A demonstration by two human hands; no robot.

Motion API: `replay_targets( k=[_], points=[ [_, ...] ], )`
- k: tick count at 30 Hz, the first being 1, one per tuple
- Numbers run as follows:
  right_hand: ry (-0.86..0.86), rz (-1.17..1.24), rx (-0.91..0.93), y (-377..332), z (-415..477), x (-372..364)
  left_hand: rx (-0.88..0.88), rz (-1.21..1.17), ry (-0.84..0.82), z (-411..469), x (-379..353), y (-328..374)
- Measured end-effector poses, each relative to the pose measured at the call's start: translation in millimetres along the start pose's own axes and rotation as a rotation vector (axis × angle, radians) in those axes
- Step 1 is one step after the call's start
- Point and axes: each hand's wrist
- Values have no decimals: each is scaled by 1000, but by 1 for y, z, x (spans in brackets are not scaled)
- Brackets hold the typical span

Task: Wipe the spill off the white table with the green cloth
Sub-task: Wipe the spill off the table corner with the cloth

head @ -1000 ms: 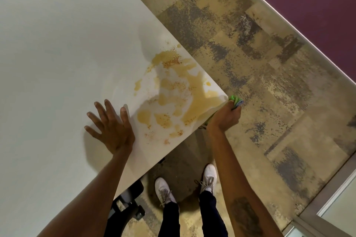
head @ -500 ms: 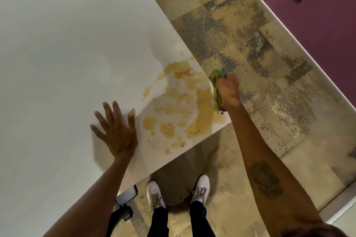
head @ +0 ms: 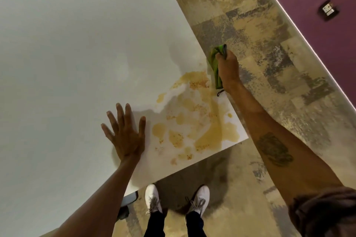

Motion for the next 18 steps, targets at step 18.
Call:
replay_targets(
  k=[18],
  points=[
    [-363,-662,401,-13,21,-17,-5,5,11,1,1,0]
  ],
)
Point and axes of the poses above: each hand's wrist, its own z-axis towards the middle knuckle, its own x-axis out of the back of the hand, y = z × x, and after that the axes turned 13 degrees about -y, right-handed
